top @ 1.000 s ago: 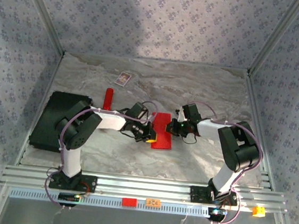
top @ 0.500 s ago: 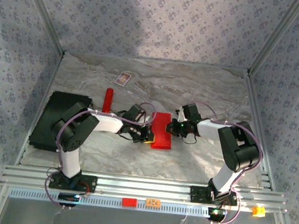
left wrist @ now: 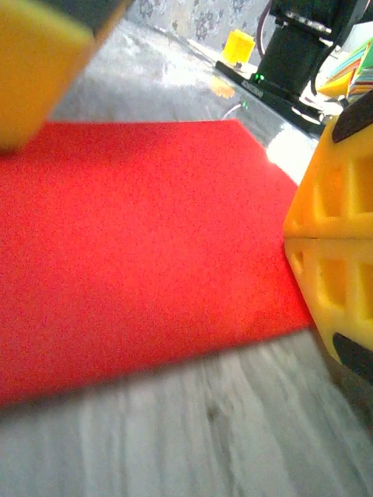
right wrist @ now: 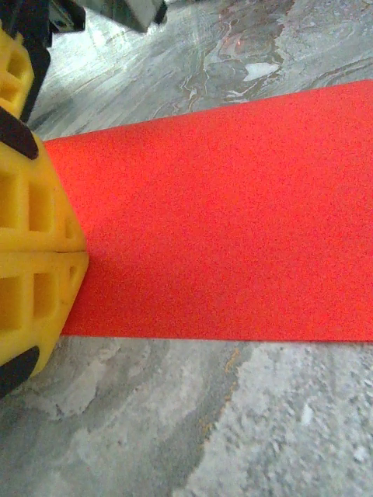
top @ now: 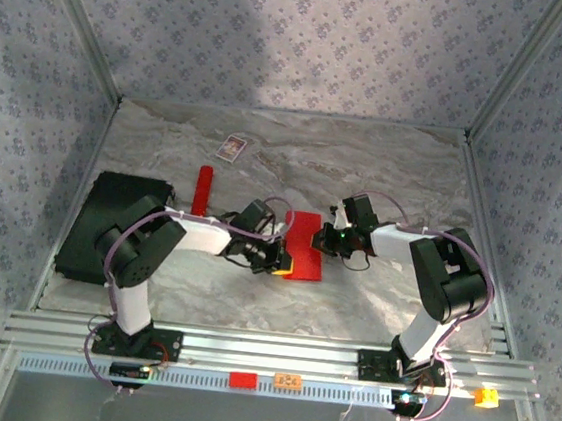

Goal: Fold a paper plane with a square sheet of paper (pick it up from the middle)
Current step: First fold the square sheet of paper in half at the center of the table.

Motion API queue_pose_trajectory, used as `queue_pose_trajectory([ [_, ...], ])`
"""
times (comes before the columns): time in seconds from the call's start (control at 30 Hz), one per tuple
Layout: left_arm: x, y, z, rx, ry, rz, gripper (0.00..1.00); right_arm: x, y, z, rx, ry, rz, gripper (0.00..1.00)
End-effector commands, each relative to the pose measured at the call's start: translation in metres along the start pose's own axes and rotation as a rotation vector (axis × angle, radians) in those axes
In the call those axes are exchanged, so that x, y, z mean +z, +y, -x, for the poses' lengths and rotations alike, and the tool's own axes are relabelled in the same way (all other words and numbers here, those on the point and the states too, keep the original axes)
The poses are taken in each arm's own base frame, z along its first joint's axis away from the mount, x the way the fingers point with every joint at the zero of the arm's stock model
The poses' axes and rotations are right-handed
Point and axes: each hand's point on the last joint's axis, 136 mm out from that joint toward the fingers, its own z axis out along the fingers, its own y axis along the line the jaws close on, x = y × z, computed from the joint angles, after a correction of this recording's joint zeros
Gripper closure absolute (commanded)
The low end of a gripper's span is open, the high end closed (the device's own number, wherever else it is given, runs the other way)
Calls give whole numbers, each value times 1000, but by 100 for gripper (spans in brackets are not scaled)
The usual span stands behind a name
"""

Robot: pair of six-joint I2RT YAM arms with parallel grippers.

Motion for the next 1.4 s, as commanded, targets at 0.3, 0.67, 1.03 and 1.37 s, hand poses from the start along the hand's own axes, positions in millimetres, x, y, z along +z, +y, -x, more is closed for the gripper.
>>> queue_pose_trajectory([
  [0.3,-1,44,-34,66,63,207,100,6,-53,-38,115,103,-180,100],
  [0.67,-5,37,-45,139,70,209,99,5,-55,-38,117,102,-179,100],
  [1.03,-35,-15,-9,187,-78,71,99,3,-49,-35,92,105,-163,100],
  [1.37,-16,-25,41,67,-72,-73,99,3,-50,-36,95,103,-167,100],
])
